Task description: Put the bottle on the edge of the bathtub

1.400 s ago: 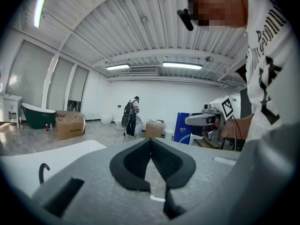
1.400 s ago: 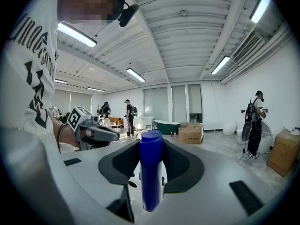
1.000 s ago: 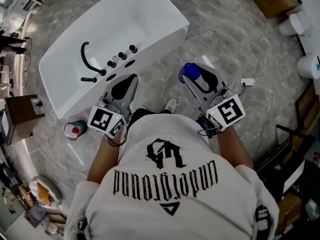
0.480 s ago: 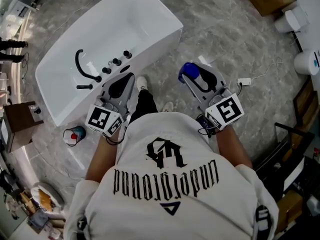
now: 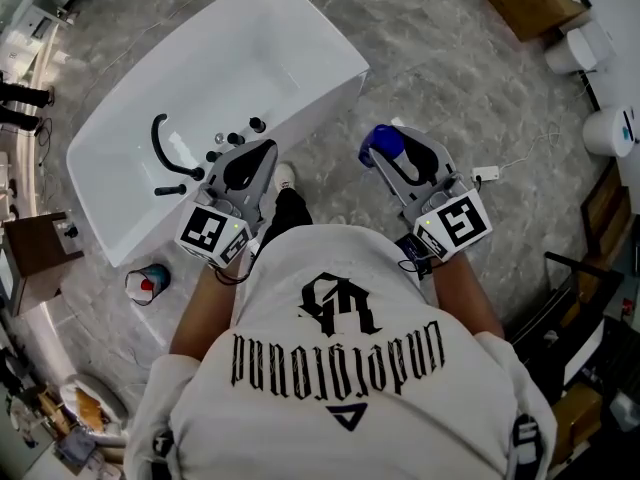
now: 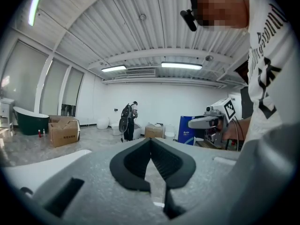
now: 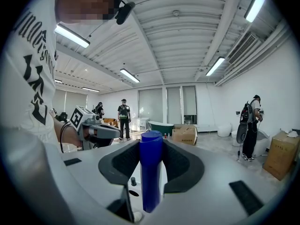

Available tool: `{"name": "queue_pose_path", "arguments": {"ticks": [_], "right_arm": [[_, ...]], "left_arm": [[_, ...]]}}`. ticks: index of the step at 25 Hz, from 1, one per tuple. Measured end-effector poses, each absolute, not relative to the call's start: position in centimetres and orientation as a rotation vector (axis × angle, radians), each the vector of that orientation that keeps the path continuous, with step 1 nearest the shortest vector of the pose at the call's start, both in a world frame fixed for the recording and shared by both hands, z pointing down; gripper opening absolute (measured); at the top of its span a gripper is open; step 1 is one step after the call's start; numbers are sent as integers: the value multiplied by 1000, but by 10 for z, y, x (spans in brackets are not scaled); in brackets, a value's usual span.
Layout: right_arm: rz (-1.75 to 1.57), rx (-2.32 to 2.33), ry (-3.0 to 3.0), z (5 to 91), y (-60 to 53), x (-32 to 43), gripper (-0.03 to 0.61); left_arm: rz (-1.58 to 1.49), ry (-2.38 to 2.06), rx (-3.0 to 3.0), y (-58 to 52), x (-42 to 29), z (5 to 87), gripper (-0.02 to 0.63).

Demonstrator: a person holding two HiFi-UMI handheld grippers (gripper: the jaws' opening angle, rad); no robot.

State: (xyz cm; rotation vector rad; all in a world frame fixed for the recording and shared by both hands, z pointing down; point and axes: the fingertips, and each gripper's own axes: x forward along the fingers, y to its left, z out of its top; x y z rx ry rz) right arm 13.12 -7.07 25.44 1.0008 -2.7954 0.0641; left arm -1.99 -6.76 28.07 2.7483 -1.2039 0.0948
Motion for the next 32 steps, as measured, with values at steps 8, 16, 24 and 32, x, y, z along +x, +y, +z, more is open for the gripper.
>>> {"name": "queue_pose_path", "arguments": {"ticks": [8,16,24,32], "right_arm": [[115,995,-2773,269,-118,106,153],[148,953,-2741,297,-155,73,153],[215,909,-2723,332,-194,50,153],[294,872,-2673,375,-225,29,153]], "left_arm": [[133,-1172,2726,-113,-42,292,15],[171,-1144,2701,-150,-66,311,15],[208,-1133,2634,-183,-82,341,15],[222,-1095,2630,-214,-91,367,15]]}}
